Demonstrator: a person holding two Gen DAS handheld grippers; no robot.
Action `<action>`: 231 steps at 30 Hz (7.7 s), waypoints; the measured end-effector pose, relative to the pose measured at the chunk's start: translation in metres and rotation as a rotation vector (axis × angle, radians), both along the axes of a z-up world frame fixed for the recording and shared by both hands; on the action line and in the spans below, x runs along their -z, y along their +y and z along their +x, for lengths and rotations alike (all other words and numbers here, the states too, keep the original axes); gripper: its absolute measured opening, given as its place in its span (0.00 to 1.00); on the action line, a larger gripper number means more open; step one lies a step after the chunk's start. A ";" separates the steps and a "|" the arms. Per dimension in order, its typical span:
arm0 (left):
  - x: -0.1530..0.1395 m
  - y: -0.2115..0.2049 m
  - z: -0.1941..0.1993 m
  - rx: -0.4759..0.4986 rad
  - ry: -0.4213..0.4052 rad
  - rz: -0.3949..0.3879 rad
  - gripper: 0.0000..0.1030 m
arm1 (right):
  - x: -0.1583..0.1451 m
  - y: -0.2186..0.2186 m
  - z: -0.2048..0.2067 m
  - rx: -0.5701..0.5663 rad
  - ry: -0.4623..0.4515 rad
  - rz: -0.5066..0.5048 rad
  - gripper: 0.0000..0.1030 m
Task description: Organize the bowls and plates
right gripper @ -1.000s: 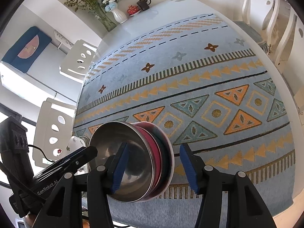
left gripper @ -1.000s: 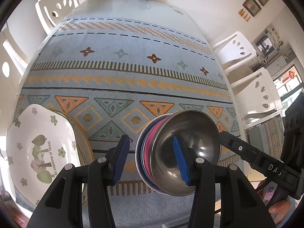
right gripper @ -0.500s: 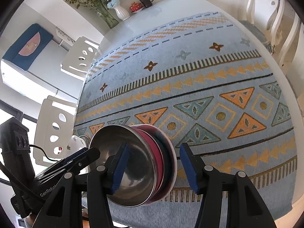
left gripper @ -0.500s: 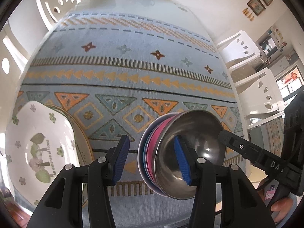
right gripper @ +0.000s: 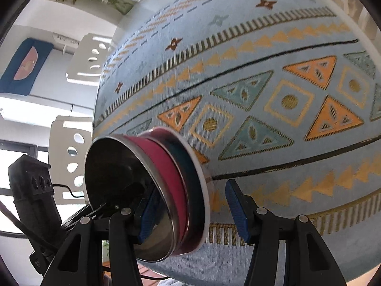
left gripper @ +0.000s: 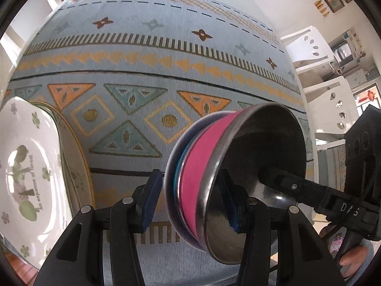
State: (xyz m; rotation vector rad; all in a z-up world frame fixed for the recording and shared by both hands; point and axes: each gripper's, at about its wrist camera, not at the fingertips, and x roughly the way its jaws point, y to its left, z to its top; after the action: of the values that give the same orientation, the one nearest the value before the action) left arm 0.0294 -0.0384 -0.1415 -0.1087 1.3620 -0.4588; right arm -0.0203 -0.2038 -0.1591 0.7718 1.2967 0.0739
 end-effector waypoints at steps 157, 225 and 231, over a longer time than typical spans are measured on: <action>-0.094 0.185 -0.109 -0.571 -0.175 0.197 0.61 | -0.079 0.235 0.014 -0.798 -0.238 -0.277 0.76; -0.099 0.167 -0.082 -0.447 -0.251 0.133 0.60 | -0.082 0.214 0.017 -0.707 -0.239 -0.254 0.76; -0.098 0.165 -0.079 -0.441 -0.248 0.129 0.60 | -0.082 0.212 0.019 -0.703 -0.234 -0.256 0.76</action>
State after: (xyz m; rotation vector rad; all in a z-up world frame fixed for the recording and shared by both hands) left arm -0.0493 0.1264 -0.0435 -0.2322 1.0800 -0.0117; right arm -0.0017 0.0083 -0.0771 0.0598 1.2678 0.5354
